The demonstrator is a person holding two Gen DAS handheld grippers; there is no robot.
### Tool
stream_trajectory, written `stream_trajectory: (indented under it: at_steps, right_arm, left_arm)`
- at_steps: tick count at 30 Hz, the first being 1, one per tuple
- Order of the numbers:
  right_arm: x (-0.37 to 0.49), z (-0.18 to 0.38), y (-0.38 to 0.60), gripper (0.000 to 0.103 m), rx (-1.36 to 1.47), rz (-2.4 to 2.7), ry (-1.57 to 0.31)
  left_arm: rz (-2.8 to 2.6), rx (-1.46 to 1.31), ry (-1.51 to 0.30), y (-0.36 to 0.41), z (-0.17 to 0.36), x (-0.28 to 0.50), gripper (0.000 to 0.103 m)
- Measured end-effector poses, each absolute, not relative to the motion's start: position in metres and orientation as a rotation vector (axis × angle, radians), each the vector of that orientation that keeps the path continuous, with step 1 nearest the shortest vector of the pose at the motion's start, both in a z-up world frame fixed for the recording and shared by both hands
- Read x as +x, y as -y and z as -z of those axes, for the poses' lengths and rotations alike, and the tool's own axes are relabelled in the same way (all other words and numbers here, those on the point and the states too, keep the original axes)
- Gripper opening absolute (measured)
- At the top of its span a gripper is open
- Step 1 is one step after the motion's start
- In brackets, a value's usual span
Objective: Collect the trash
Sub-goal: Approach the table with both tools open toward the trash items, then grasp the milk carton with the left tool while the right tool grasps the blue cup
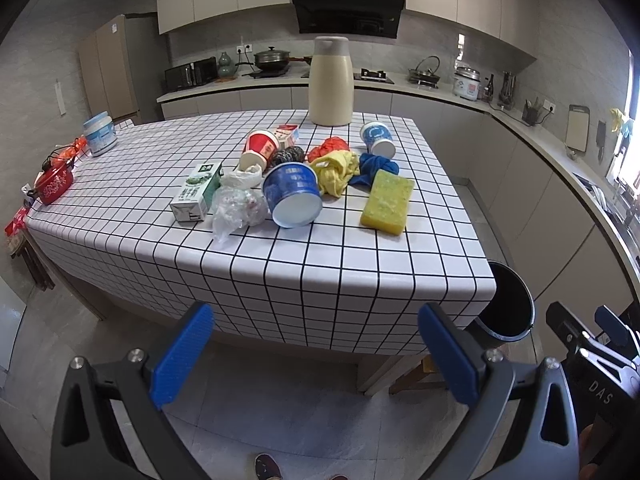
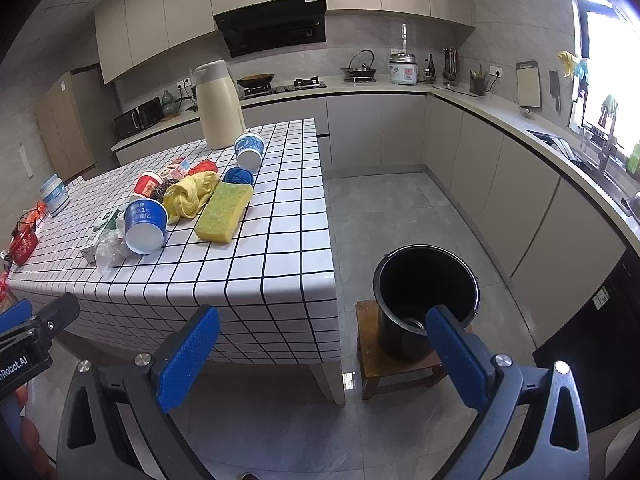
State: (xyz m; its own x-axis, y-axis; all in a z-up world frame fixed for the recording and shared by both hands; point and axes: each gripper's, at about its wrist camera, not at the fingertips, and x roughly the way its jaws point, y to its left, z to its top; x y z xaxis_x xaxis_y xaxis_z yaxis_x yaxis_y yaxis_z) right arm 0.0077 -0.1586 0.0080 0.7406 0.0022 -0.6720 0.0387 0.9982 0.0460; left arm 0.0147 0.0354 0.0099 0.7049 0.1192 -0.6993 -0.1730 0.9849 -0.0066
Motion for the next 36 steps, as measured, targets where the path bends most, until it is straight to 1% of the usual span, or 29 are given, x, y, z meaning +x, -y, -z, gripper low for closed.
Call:
stream_trajectory:
  at_steps: [9,18,36]
  right_arm:
    - [0.009,-0.008,0.150,0.103,0.060,-0.003,-0.732]
    - [0.024,0.000,0.131,0.103,0.068,-0.031,-0.749]
    - [0.126,0.015,0.053,0.103,0.059,-0.004,-0.779]
  left_arm:
    - [-0.165,-0.080,-0.763,-0.047,-0.010,0.015,0.103]
    - [-0.190,-0.117,-0.781,-0.090,0.002,0.027,0.103]
    - [-0.174,-0.110,-0.818,-0.172,0.015,0.123,0.103]
